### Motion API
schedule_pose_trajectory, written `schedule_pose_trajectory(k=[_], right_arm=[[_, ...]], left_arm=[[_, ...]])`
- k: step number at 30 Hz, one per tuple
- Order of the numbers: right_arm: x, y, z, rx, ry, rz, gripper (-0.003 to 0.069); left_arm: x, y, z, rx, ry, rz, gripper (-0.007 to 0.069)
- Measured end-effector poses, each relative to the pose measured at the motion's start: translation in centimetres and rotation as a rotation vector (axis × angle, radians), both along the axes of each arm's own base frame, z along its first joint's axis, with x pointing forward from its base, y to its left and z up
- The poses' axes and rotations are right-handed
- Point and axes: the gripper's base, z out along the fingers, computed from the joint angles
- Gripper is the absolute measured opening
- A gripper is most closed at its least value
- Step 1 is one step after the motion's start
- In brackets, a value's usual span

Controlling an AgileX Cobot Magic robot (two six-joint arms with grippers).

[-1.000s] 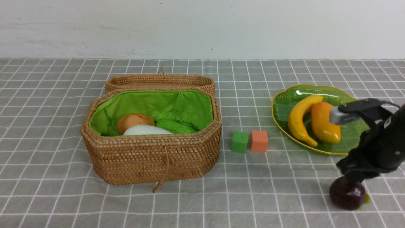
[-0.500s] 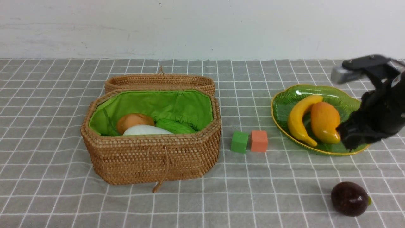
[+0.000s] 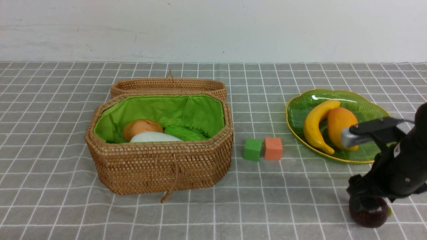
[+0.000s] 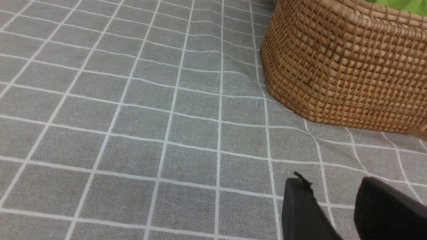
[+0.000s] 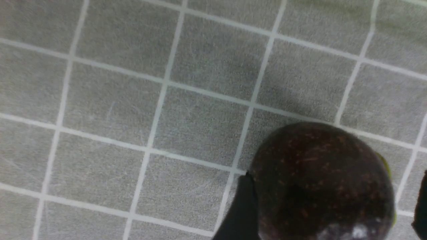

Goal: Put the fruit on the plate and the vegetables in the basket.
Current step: Use the right arm to grab a mangosteen and put it into the right plate

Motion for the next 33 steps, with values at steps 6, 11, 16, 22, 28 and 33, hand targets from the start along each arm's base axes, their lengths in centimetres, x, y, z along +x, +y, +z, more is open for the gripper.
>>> schedule_pose_trajectory(k=[6, 11, 16, 22, 28, 33], right_arm=[[0.3, 0.1, -0.1, -0.023, 0.047, 0.09, 0.0497], [2.3, 0.4, 5.1, -0.012, -0.108, 0.109, 0.0497], [5.4, -0.7, 11.3, 0.006, -0.389, 0.058, 0.0497], [8.7, -3.3, 11.8, -0.002, -0.576, -0.022, 0.0497], [11.4, -5.1, 6.4, 0.009, -0.472, -0.112, 0.0497], [12.1, -5.7, 4.6, 0.059, -0.432, -0.222, 0.052]], left_arm=[[0.0, 0.0, 0.0, 0.0, 0.0, 0.0, 0.0239], [0.0, 0.0, 0.0, 0.0, 0.0, 0.0, 0.0239], [0.0, 0.0, 0.0, 0.0, 0.0, 0.0, 0.0239], [0.0, 0.0, 0.0, 0.0, 0.0, 0.0, 0.0239], [0.0, 0.0, 0.0, 0.0, 0.0, 0.0, 0.0239], [0.0, 0.0, 0.0, 0.0, 0.0, 0.0, 0.0239]])
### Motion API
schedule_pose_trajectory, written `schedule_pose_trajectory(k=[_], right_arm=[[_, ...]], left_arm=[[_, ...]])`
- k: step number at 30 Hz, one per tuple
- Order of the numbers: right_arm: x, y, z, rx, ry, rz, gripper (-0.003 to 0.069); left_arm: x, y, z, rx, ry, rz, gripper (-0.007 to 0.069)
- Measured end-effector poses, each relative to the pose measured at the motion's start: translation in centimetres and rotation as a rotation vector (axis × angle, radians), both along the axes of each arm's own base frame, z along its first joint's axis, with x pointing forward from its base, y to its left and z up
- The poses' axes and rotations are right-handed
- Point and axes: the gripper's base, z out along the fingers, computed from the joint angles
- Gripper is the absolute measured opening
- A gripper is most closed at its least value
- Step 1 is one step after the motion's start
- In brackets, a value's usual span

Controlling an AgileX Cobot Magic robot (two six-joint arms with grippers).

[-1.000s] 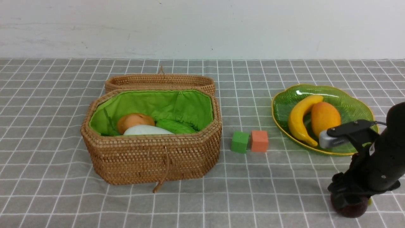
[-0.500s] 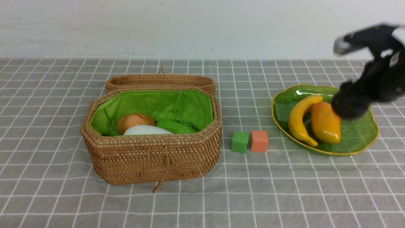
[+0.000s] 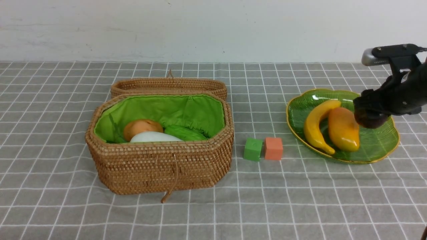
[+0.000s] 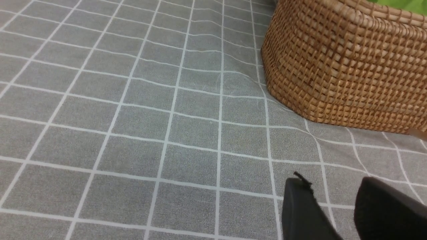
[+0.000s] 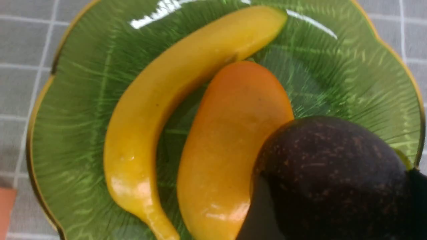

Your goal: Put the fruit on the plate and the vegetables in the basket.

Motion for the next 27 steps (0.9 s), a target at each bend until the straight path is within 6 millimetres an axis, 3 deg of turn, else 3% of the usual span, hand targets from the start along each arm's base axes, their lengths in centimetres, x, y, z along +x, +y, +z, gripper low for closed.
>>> schedule_pose_trajectory(k=[2, 6, 11, 17, 19, 21, 22, 24, 27], right_arm=[[0.1, -0.1, 0.0, 0.011, -0.006, -0.013, 0.0594], [0.0, -0.1, 0.1, 0.015, -0.002, -0.017, 0.0674], [-1.0, 0.0, 1.6, 0.016, 0.013, -0.015, 0.0653], [-5.4, 0.2, 7.1, 0.036, 0.039, -0.011, 0.0403], [-7.9, 0.3, 9.7, 0.053, 0.035, -0.009, 0.0256], [-9.4, 0.5, 11.1, 0.063, 0.034, -0.005, 0.017], [-11.2, 0.6, 12.5, 0.078, 0.033, 0.0, 0.0074], [-13.8, 0.9, 14.3, 0.094, 0.034, 0.01, -0.0005], [-16.1, 1.0, 15.5, 0.096, 0.053, 0.019, -0.0019]], left_arm=[[0.0, 0.0, 0.0, 0.0, 0.0, 0.0, 0.0239], [0.0, 0.0, 0.0, 0.0, 0.0, 0.0, 0.0239], [0.0, 0.0, 0.0, 0.0, 0.0, 0.0, 0.0239], [0.0, 0.0, 0.0, 0.0, 0.0, 0.0, 0.0239], [0.0, 0.0, 0.0, 0.0, 0.0, 0.0, 0.0239], [0.0, 0.0, 0.0, 0.0, 0.0, 0.0, 0.0239], [0.0, 0.0, 0.0, 0.0, 0.0, 0.0, 0.0239], [0.0, 0.0, 0.0, 0.0, 0.0, 0.0, 0.0239], [0.0, 0.0, 0.0, 0.001, 0.0, 0.0, 0.0239]])
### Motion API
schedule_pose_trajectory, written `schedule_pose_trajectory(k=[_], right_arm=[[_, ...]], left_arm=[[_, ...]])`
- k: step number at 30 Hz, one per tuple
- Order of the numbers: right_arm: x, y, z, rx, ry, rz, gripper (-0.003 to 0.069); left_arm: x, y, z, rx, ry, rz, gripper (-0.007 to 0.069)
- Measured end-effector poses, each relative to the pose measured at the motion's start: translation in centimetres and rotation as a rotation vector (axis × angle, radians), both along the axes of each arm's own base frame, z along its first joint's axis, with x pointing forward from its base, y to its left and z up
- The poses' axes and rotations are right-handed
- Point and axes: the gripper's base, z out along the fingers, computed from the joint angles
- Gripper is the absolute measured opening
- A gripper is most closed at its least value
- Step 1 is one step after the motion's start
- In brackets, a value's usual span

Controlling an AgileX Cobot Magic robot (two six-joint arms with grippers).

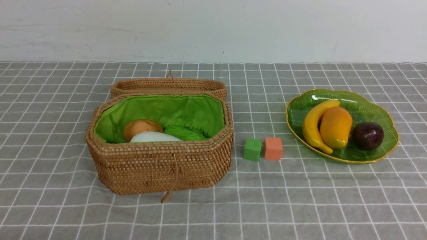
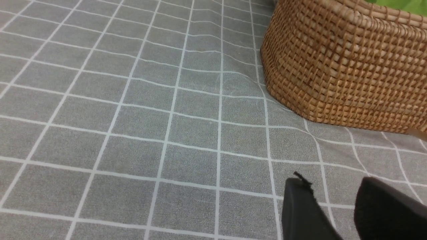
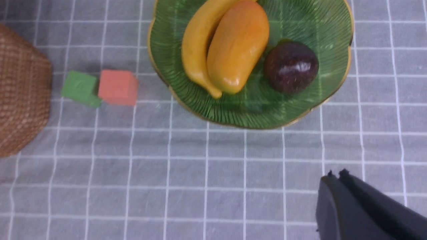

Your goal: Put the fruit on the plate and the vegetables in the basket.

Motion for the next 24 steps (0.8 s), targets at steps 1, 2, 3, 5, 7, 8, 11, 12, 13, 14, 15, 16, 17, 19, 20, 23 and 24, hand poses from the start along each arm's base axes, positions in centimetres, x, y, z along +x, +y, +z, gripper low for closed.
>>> schedule_pose_trajectory(k=[1, 2, 3, 5, 7, 8, 11, 12, 13, 14, 15, 16, 17, 19, 20, 23, 24], right_arm=[[-1.5, 0.1, 0.6, -0.001, 0.012, 0.006, -0.0019], [-1.8, 0.1, 0.8, -0.001, 0.015, 0.007, -0.0019], [-2.3, 0.1, 1.0, -0.002, 0.018, 0.009, -0.0019], [-3.3, 0.1, 1.4, -0.002, 0.027, 0.013, -0.0019], [-4.3, 0.2, 1.8, -0.003, 0.024, 0.016, -0.0019], [-4.4, 0.2, 1.8, -0.003, 0.024, 0.016, -0.0019], [-4.8, 0.2, 2.1, -0.001, 0.015, 0.018, -0.0018], [-4.9, 0.2, 2.1, -0.001, 0.014, 0.018, -0.0017], [-4.9, 0.2, 2.1, -0.001, 0.015, 0.018, -0.0018], [-5.2, 0.2, 2.1, 0.0, 0.011, 0.018, -0.0018], [-5.7, 0.3, 2.1, 0.002, 0.005, 0.019, -0.0018], [-6.3, 0.3, 2.1, 0.004, -0.003, 0.02, -0.0018], [-7.0, 0.3, 2.1, 0.005, -0.01, 0.02, -0.0018], [-9.1, 0.4, 2.2, 0.003, -0.049, 0.021, -0.0016], [-9.3, 0.4, 2.1, 0.002, -0.048, 0.021, -0.0016], [-13.7, 0.2, 1.0, -0.049, -0.101, 0.022, -0.0013], [-14.9, 0.1, 0.7, -0.069, -0.12, 0.017, -0.0013]], left_arm=[[0.0, 0.0, 0.0, 0.0, 0.0, 0.0, 0.0239], [0.0, 0.0, 0.0, 0.0, 0.0, 0.0, 0.0239], [0.0, 0.0, 0.0, 0.0, 0.0, 0.0, 0.0239], [0.0, 0.0, 0.0, 0.0, 0.0, 0.0, 0.0239], [0.0, 0.0, 0.0, 0.0, 0.0, 0.0, 0.0239], [0.0, 0.0, 0.0, 0.0, 0.0, 0.0, 0.0239], [0.0, 0.0, 0.0, 0.0, 0.0, 0.0, 0.0239], [0.0, 0.0, 0.0, 0.0, 0.0, 0.0, 0.0239], [0.0, 0.0, 0.0, 0.0, 0.0, 0.0, 0.0239], [0.0, 0.0, 0.0, 0.0, 0.0, 0.0, 0.0239], [0.0, 0.0, 0.0, 0.0, 0.0, 0.0, 0.0239], [0.0, 0.0, 0.0, 0.0, 0.0, 0.0, 0.0239], [0.0, 0.0, 0.0, 0.0, 0.0, 0.0, 0.0239], [0.0, 0.0, 0.0, 0.0, 0.0, 0.0, 0.0239], [0.0, 0.0, 0.0, 0.0, 0.0, 0.0, 0.0239], [0.0, 0.0, 0.0, 0.0, 0.0, 0.0, 0.0239], [0.0, 0.0, 0.0, 0.0, 0.0, 0.0, 0.0239]])
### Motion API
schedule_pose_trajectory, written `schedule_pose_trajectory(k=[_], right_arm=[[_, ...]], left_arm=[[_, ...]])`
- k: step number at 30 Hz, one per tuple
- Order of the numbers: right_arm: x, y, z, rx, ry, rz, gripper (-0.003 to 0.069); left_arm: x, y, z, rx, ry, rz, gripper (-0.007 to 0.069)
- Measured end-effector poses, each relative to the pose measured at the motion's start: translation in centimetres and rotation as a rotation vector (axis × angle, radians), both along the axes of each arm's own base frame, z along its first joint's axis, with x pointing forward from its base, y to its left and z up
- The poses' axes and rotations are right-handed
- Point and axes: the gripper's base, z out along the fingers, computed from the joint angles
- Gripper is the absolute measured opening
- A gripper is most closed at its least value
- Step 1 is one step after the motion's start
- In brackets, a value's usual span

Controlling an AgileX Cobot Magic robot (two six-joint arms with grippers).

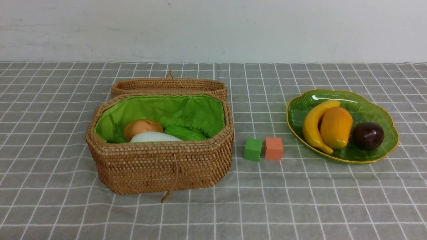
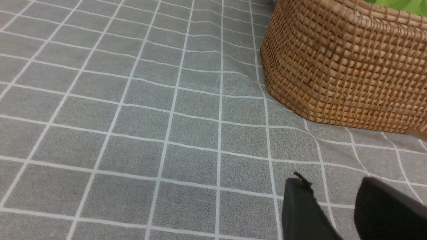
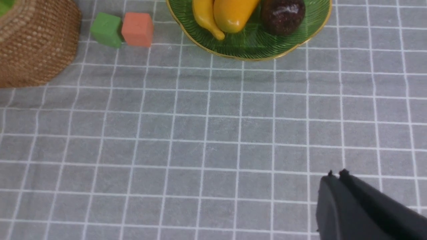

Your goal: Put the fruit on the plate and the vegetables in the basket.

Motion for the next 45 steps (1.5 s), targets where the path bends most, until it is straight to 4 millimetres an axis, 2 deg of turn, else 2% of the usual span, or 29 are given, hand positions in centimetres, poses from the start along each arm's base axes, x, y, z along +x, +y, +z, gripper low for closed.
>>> schedule_pose_trajectory(k=[1, 2, 3, 5, 6, 8, 10, 11, 12, 14, 17, 22, 27, 29, 30, 32, 34, 39, 42, 43, 44, 45], right_arm=[[-1.0, -0.1, -0.5, -0.018, -0.011, -0.006, -0.0012], [-1.1, -0.2, -0.8, -0.022, -0.009, -0.008, -0.0012], [-2.9, -0.4, -2.1, -0.052, -0.035, -0.024, -0.001], [-4.8, -0.6, -3.9, -0.078, -0.066, -0.036, -0.0008], [-5.5, -0.6, -5.4, -0.084, -0.056, -0.039, -0.0008], [-6.5, -0.7, -6.8, -0.093, -0.06, -0.044, -0.0007], [-8.1, -0.9, -10.3, -0.117, -0.012, -0.053, -0.0007], [-8.4, -0.9, -10.6, -0.122, -0.02, -0.056, -0.0007], [-9.1, -1.1, -12.0, -0.142, -0.019, -0.067, -0.0006], [-9.9, -1.3, -13.2, -0.17, -0.055, -0.083, -0.0005], [-10.5, -1.5, -13.7, -0.194, -0.204, -0.101, -0.0002], [-10.1, -1.6, -12.7, -0.222, -0.386, -0.111, 0.0001], [-8.8, -1.4, -12.5, -0.108, -0.555, -0.155, 0.0003], [-7.6, -1.2, -13.7, -0.031, -0.618, -0.175, 0.0005], [-7.6, -1.2, -13.7, -0.028, -0.618, -0.177, 0.0005], [-6.4, -1.1, -16.0, 0.014, -0.603, -0.182, 0.0005], [-5.8, -1.1, -17.3, 0.018, -0.608, -0.177, 0.0006], [-5.2, -1.1, -18.2, -0.027, -0.66, -0.156, 0.0008], [-4.8, -1.1, -20.0, -0.022, -0.614, -0.157, 0.001], [-4.6, -1.1, -21.9, -0.016, -0.555, -0.157, 0.0013], [-4.6, -1.1, -22.1, -0.015, -0.548, -0.158, 0.0013], [-4.6, -1.1, -23.3, -0.006, -0.494, -0.164, 0.0015]], left_arm=[[0.0, 0.0, 0.0, 0.0, 0.0, 0.0, 0.0239], [0.0, 0.0, 0.0, 0.0, 0.0, 0.0, 0.0239], [0.0, 0.0, 0.0, 0.0, 0.0, 0.0, 0.0239], [0.0, 0.0, 0.0, 0.0, 0.0, 0.0, 0.0239], [0.0, 0.0, 0.0, 0.0, 0.0, 0.0, 0.0239], [0.0, 0.0, 0.0, 0.0, 0.0, 0.0, 0.0239], [0.0, 0.0, 0.0, 0.0, 0.0, 0.0, 0.0239], [0.0, 0.0, 0.0, 0.0, 0.0, 0.0, 0.0239], [0.0, 0.0, 0.0, 0.0, 0.0, 0.0, 0.0239], [0.0, 0.0, 0.0, 0.0, 0.0, 0.0, 0.0239], [0.0, 0.0, 0.0, 0.0, 0.0, 0.0, 0.0239], [0.0, 0.0, 0.0, 0.0, 0.0, 0.0, 0.0239], [0.0, 0.0, 0.0, 0.0, 0.0, 0.0, 0.0239], [0.0, 0.0, 0.0, 0.0, 0.0, 0.0, 0.0239], [0.0, 0.0, 0.0, 0.0, 0.0, 0.0, 0.0239], [0.0, 0.0, 0.0, 0.0, 0.0, 0.0, 0.0239], [0.0, 0.0, 0.0, 0.0, 0.0, 0.0, 0.0239], [0.0, 0.0, 0.0, 0.0, 0.0, 0.0, 0.0239], [0.0, 0.0, 0.0, 0.0, 0.0, 0.0, 0.0239], [0.0, 0.0, 0.0, 0.0, 0.0, 0.0, 0.0239], [0.0, 0.0, 0.0, 0.0, 0.0, 0.0, 0.0239], [0.0, 0.0, 0.0, 0.0, 0.0, 0.0, 0.0239]])
